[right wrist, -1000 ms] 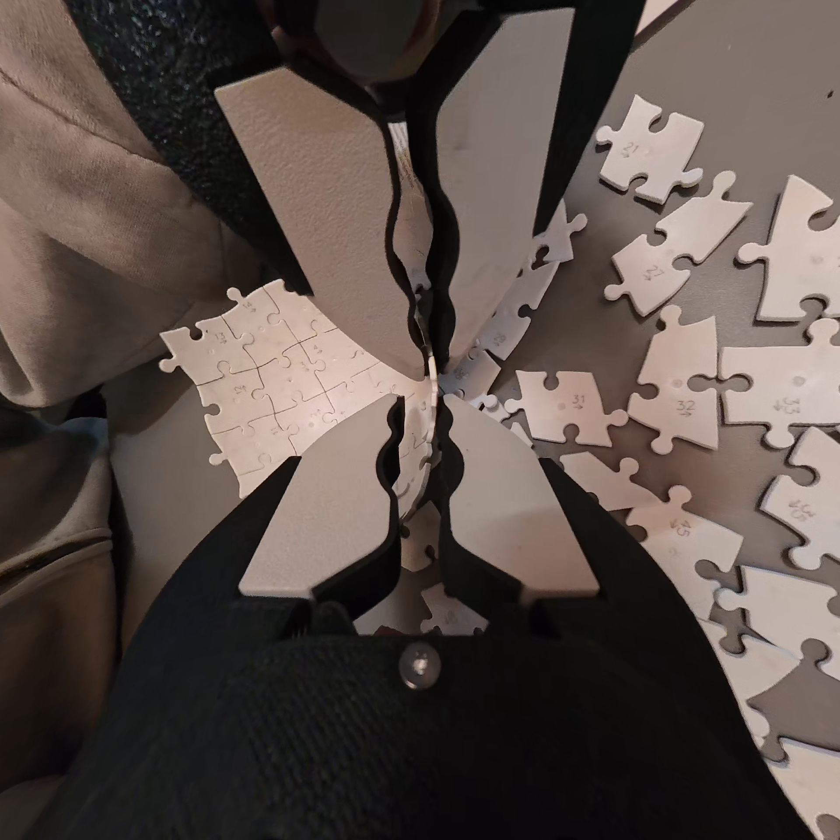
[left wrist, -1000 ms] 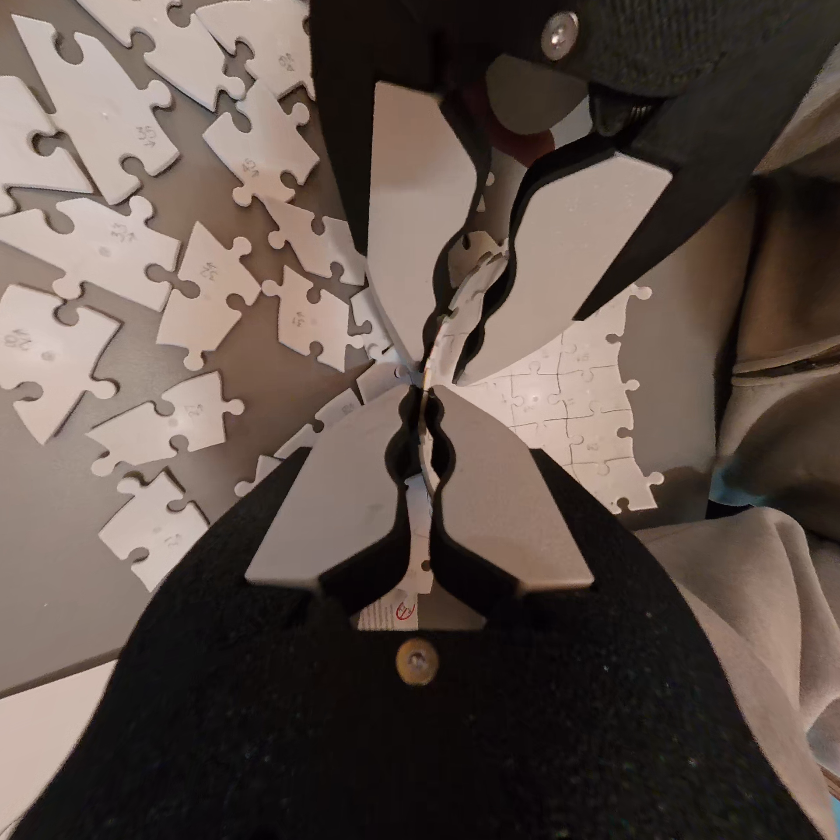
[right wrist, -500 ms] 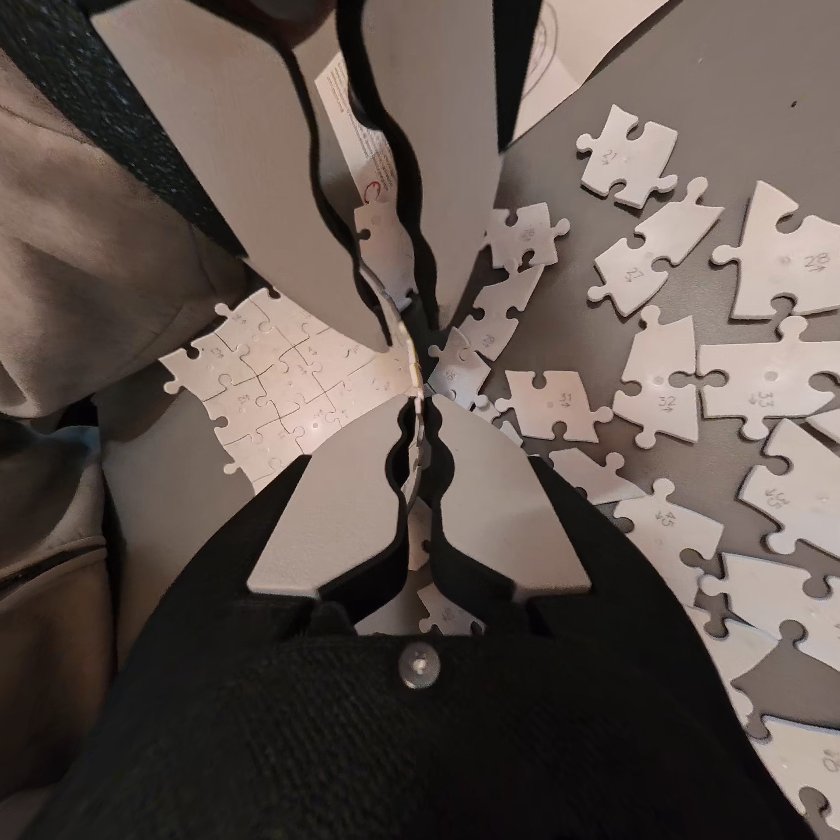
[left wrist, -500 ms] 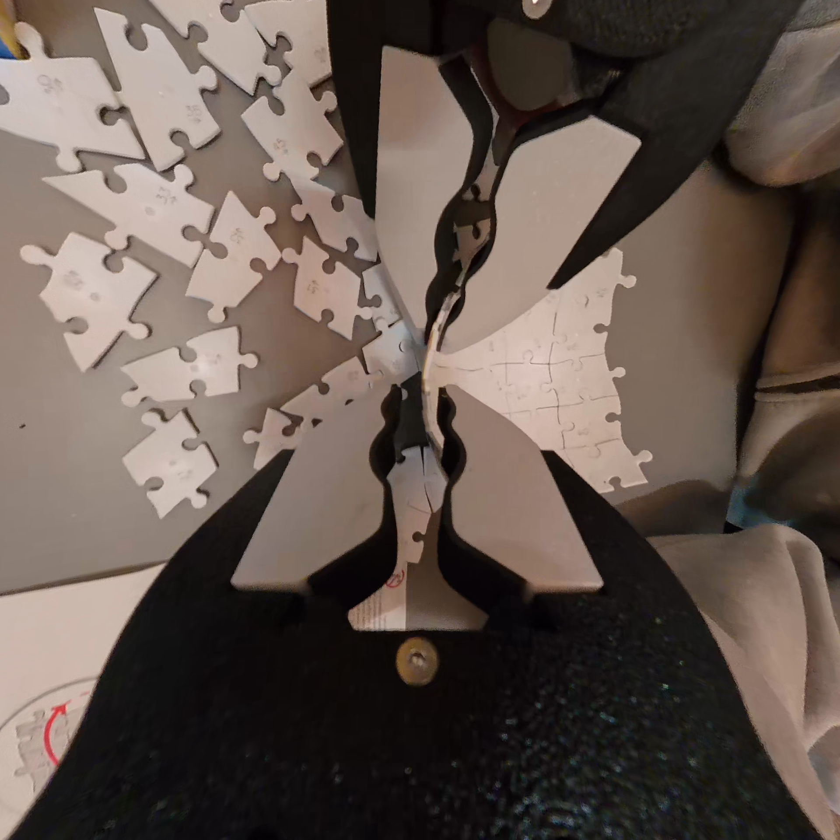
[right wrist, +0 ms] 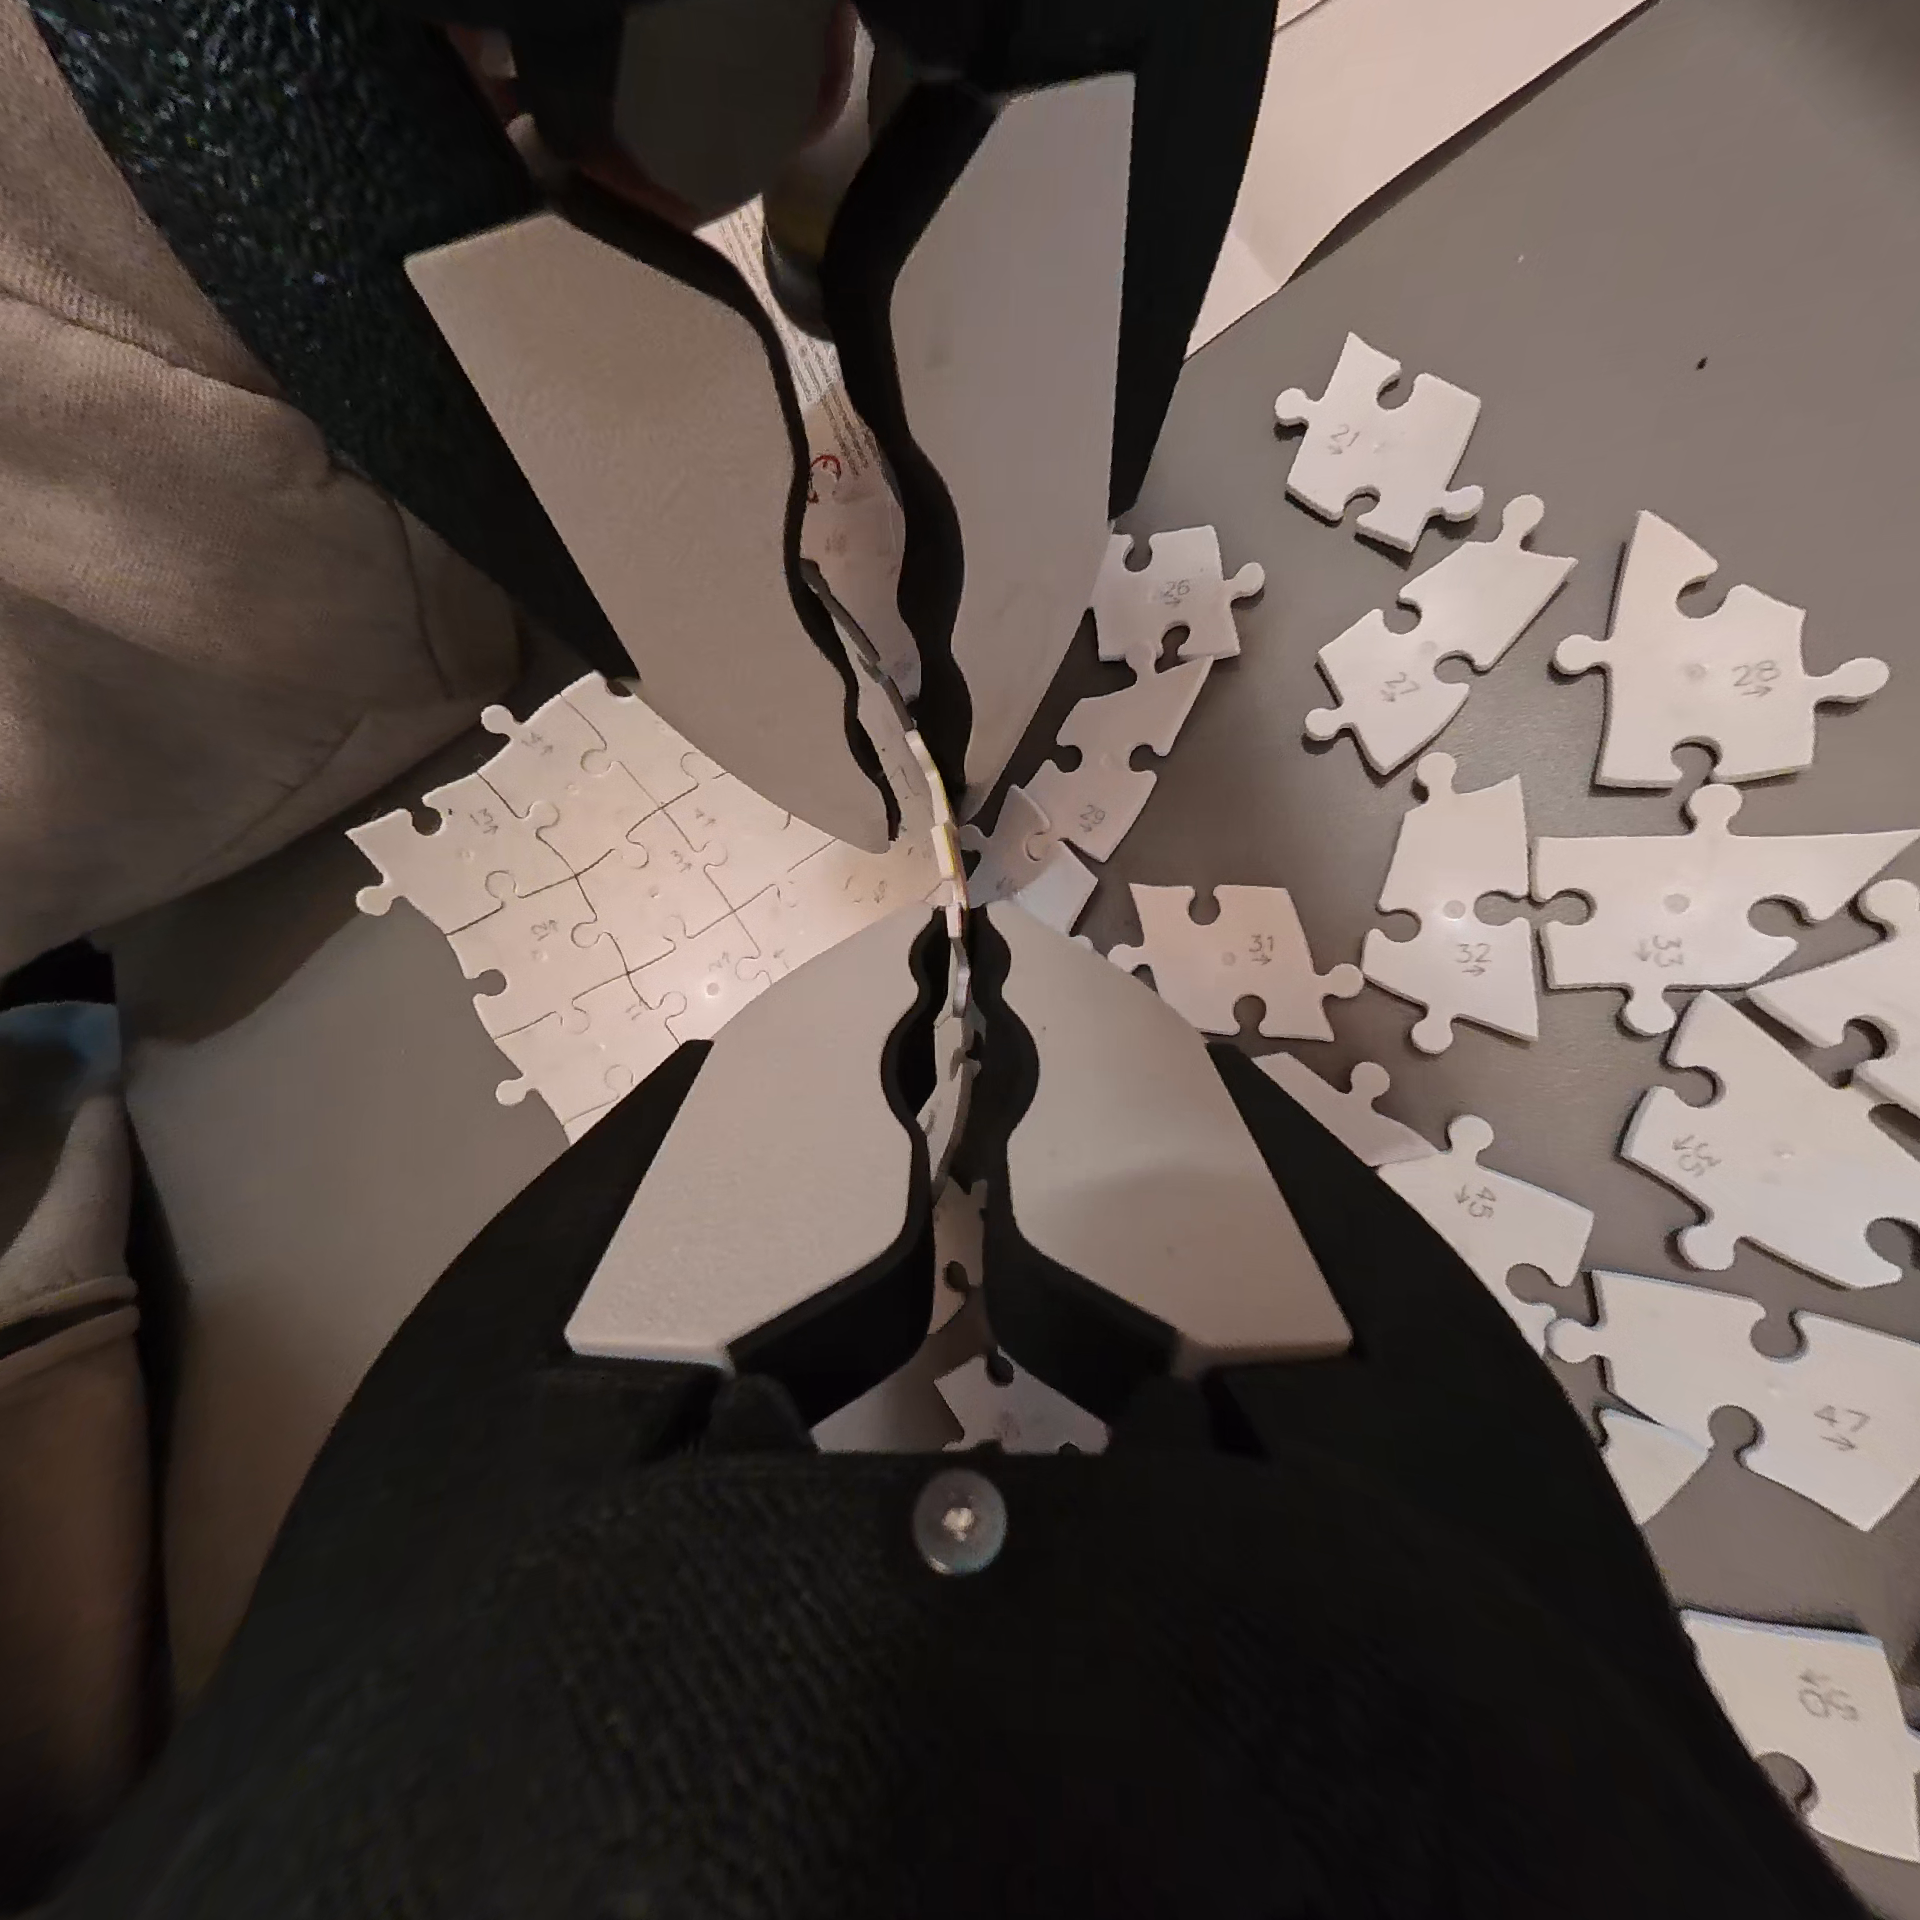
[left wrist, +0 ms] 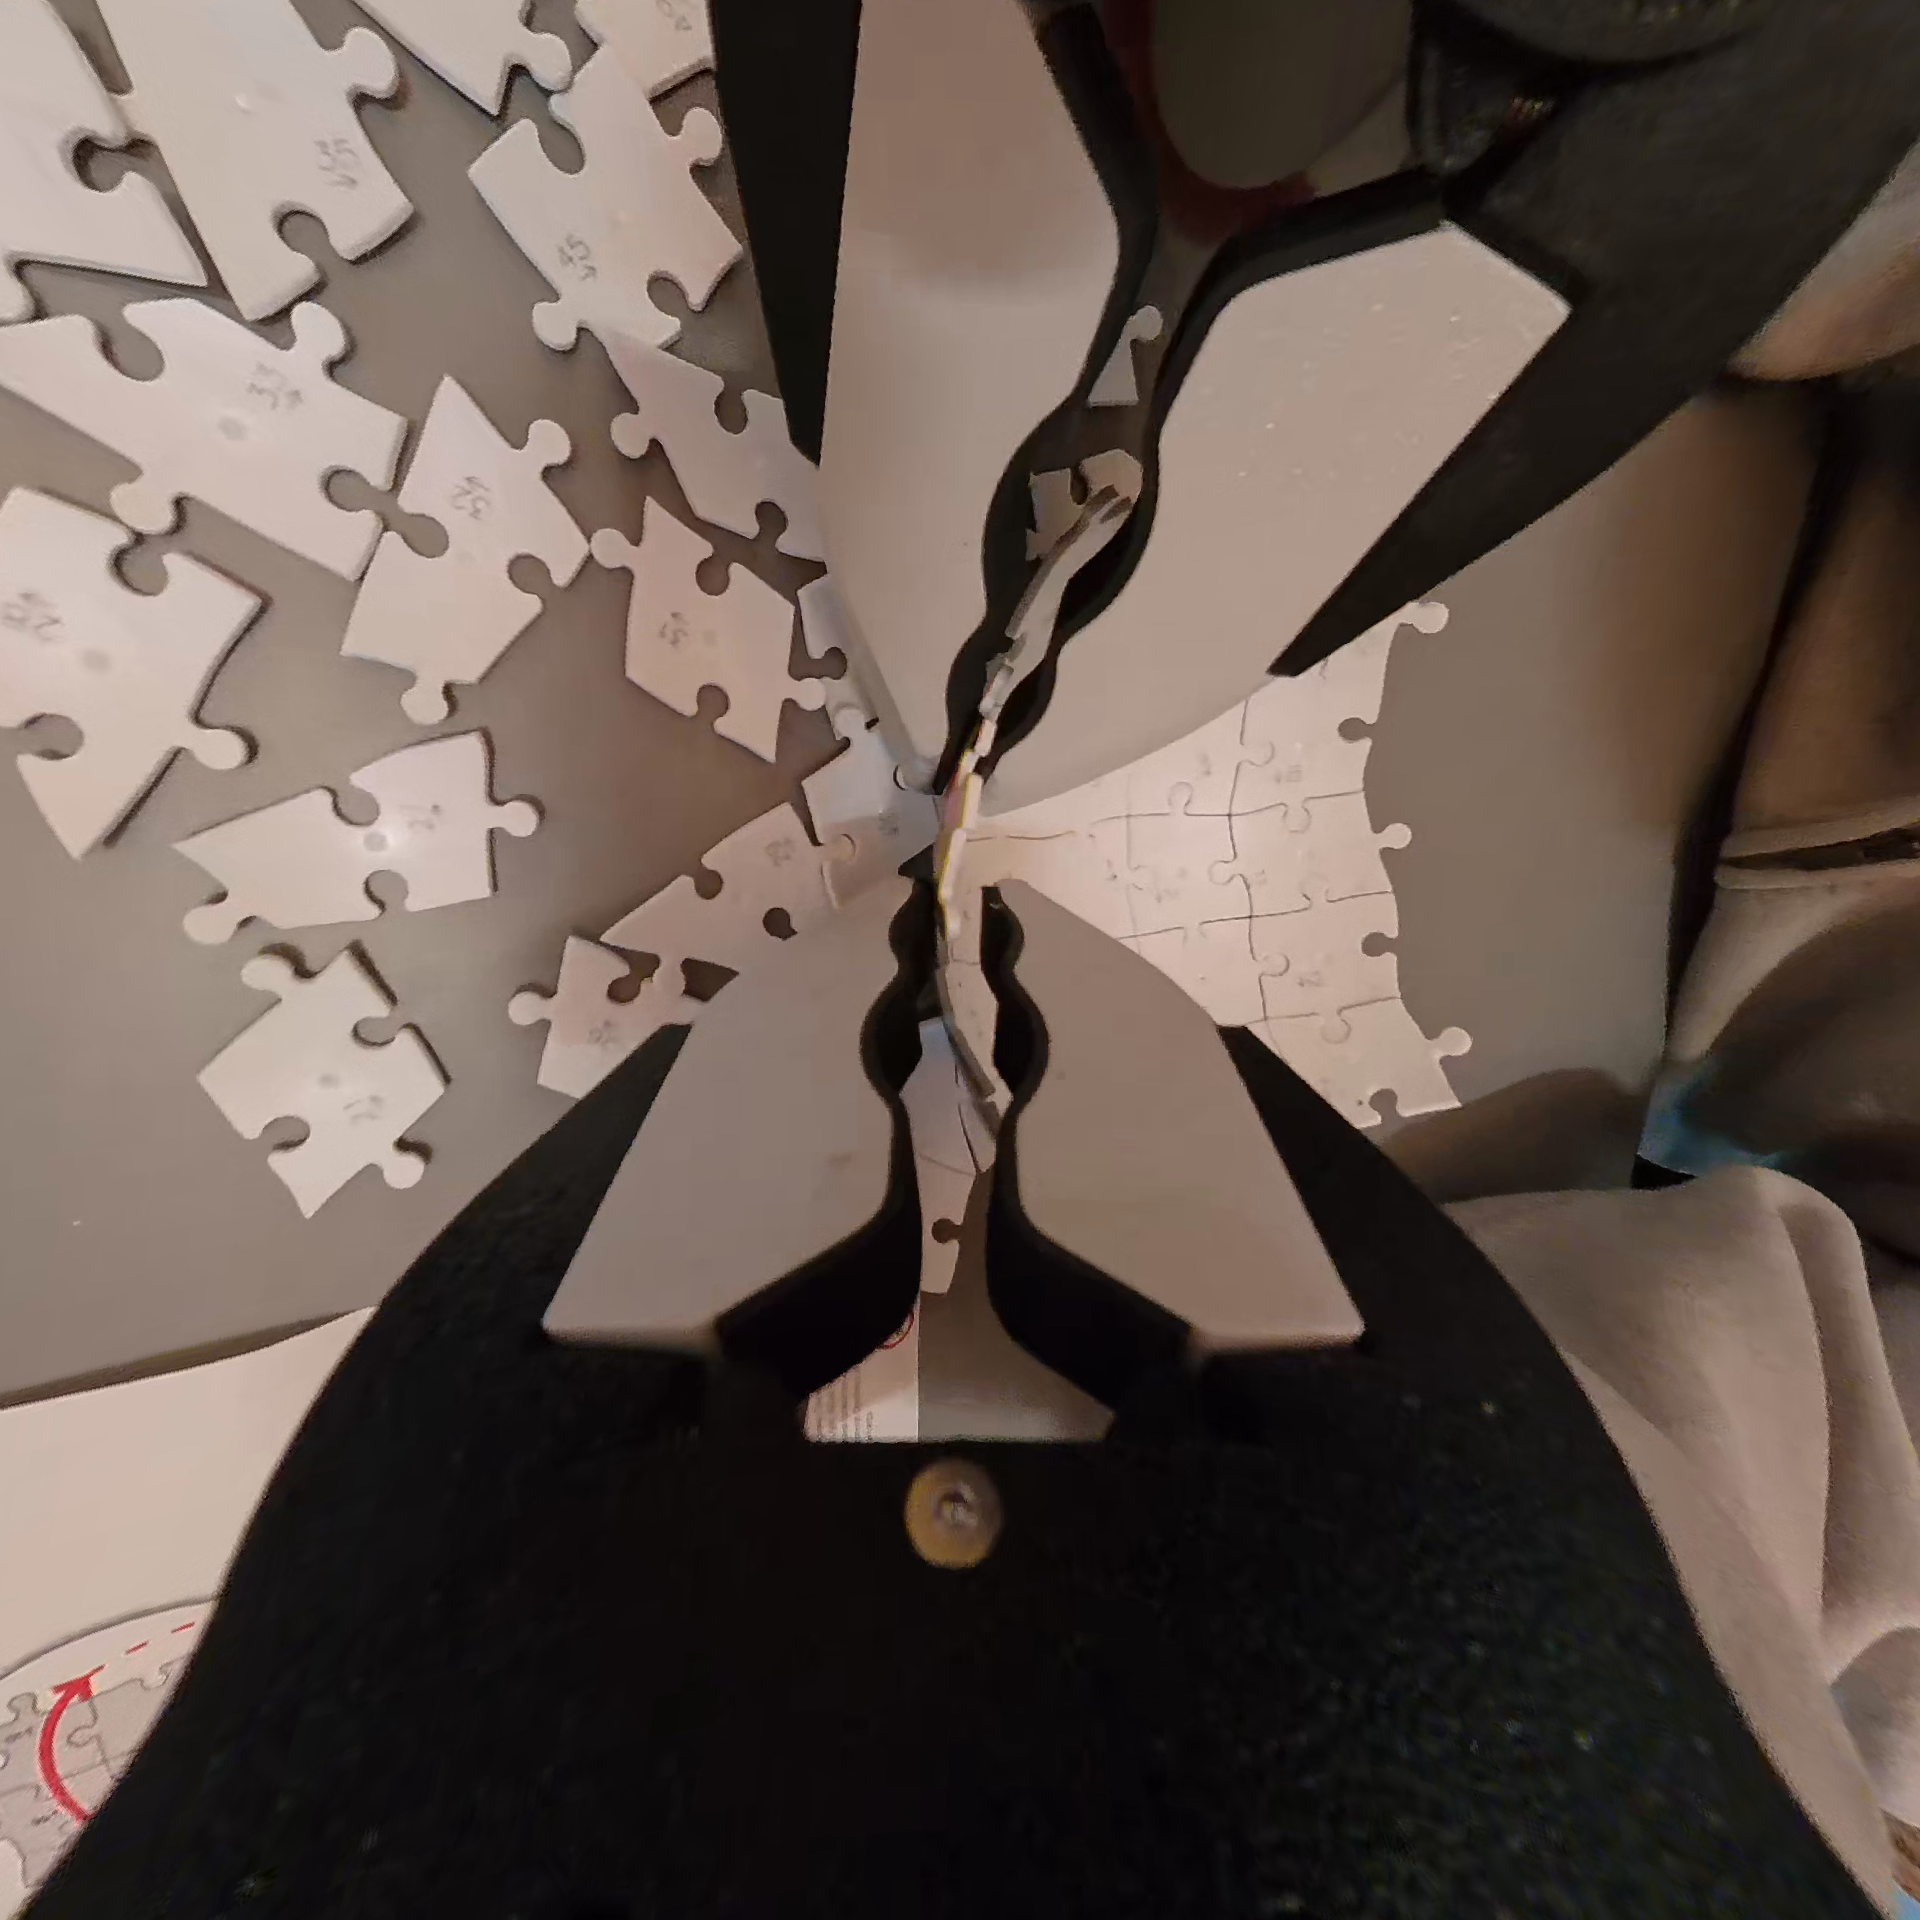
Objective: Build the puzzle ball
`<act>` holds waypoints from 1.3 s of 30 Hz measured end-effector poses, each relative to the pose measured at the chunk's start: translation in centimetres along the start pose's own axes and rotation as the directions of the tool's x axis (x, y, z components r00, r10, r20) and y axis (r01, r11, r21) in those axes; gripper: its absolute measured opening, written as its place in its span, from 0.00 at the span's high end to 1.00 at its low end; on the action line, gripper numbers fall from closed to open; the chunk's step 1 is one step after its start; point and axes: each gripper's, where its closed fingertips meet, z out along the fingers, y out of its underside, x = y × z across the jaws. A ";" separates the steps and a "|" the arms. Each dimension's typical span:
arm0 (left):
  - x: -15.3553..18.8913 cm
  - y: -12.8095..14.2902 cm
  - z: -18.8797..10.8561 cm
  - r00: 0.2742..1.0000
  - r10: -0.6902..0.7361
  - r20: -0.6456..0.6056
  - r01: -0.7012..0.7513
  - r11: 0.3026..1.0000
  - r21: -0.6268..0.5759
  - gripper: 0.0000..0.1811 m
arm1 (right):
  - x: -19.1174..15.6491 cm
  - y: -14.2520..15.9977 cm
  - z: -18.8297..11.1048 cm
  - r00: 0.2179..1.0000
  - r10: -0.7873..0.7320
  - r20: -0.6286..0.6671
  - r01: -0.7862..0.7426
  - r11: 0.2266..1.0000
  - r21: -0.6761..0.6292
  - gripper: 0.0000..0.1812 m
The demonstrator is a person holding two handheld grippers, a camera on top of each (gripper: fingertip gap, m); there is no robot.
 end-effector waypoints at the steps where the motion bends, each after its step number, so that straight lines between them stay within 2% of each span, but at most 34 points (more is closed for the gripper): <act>1: 0.0 0.0 0.0 1.000 -0.002 -0.004 0.002 1.000 0.004 0.96 | 0.0 0.0 0.0 1.000 0.007 0.003 -0.007 1.000 0.004 0.98; 4: -0.1 0.0 0.0 1.000 -0.002 -0.001 0.002 1.000 0.006 0.96 | 0.0 0.2 -0.1 1.000 0.023 0.013 -0.023 1.000 0.001 0.97; 6: -0.4 0.2 0.1 1.000 -0.008 0.014 0.008 1.000 -0.004 0.99 | 0.1 0.3 -0.5 0.999 0.030 0.021 -0.030 1.000 0.004 0.89; 7: -0.4 0.2 0.1 1.000 -0.008 0.014 0.008 1.000 -0.004 0.99 | 0.3 0.0 -0.9 0.999 0.034 0.010 -0.034 0.999 0.025 0.89; 13: -0.2 0.1 0.0 1.000 -0.006 0.008 0.006 1.000 0.000 0.99 | 0.1 -0.7 -2.4 1.000 0.016 0.022 -0.018 0.997 0.079 0.91; 24: -0.2 0.2 0.1 1.000 -0.008 0.009 0.008 1.000 -0.012 0.99 | -0.5 -0.1 -0.7 0.996 -0.090 -0.008 0.090 0.996 -0.001 0.96; 28: -0.2 0.1 0.1 1.000 -0.017 0.000 0.017 1.000 -0.002 0.99 | -0.4 0.0 -0.6 0.998 -0.069 -0.007 0.069 0.998 -0.008 0.95; 32: -0.3 0.0 0.1 1.000 -0.025 -0.010 0.025 1.000 0.014 0.99 | -0.1 0.5 -0.5 1.000 -0.022 -0.005 0.022 1.000 -0.021 0.89; 35: -0.3 0.1 0.0 0.999 -0.030 -0.012 0.030 0.999 0.016 0.99 | -0.5 0.2 -0.4 0.999 0.001 0.042 -0.001 1.000 0.000 0.95; 39: -0.2 0.0 0.0 0.999 -0.040 -0.019 0.040 0.999 0.021 0.99 | -0.4 0.3 -0.3 0.998 0.021 0.059 -0.021 1.000 0.002 0.95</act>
